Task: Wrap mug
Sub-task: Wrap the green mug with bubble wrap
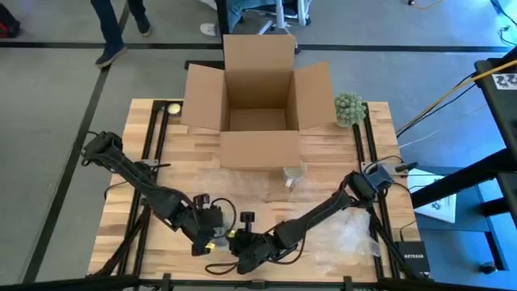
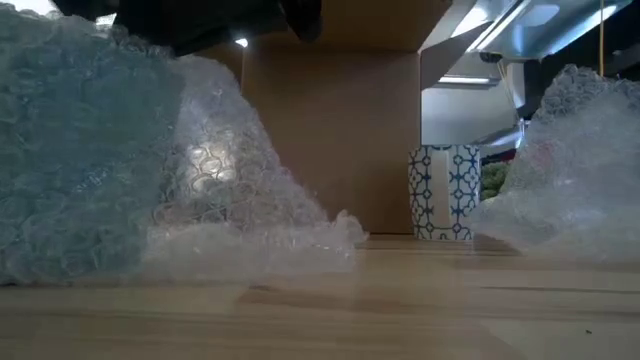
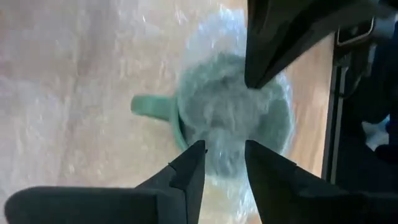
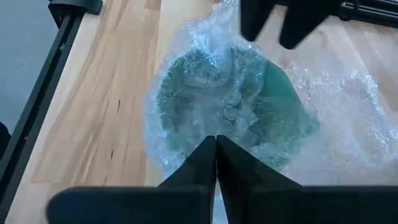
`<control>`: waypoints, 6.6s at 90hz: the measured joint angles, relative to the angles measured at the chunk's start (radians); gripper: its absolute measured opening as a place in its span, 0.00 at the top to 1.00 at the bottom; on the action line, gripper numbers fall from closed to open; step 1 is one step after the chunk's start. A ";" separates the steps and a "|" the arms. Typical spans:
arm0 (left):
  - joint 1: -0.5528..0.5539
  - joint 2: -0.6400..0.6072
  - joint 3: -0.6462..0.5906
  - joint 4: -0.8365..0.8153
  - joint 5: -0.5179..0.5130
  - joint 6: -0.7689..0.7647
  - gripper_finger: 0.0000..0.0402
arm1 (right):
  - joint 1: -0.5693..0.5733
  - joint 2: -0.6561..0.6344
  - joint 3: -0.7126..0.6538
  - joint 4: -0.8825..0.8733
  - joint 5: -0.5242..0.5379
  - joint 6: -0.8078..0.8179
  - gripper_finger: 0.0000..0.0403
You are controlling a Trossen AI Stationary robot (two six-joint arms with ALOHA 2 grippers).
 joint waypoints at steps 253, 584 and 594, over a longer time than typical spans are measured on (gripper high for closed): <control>-0.035 -0.031 -0.002 0.037 -0.204 0.054 0.76 | 0.000 0.004 0.038 -0.049 -0.034 -0.002 1.00; -0.176 -0.104 0.066 0.018 -0.388 -0.064 0.76 | -0.118 0.045 0.289 -0.252 -0.445 -0.059 0.99; -0.166 -0.095 0.066 -0.039 -0.399 -0.100 0.76 | -0.121 0.050 0.288 -0.258 -0.406 -0.062 0.99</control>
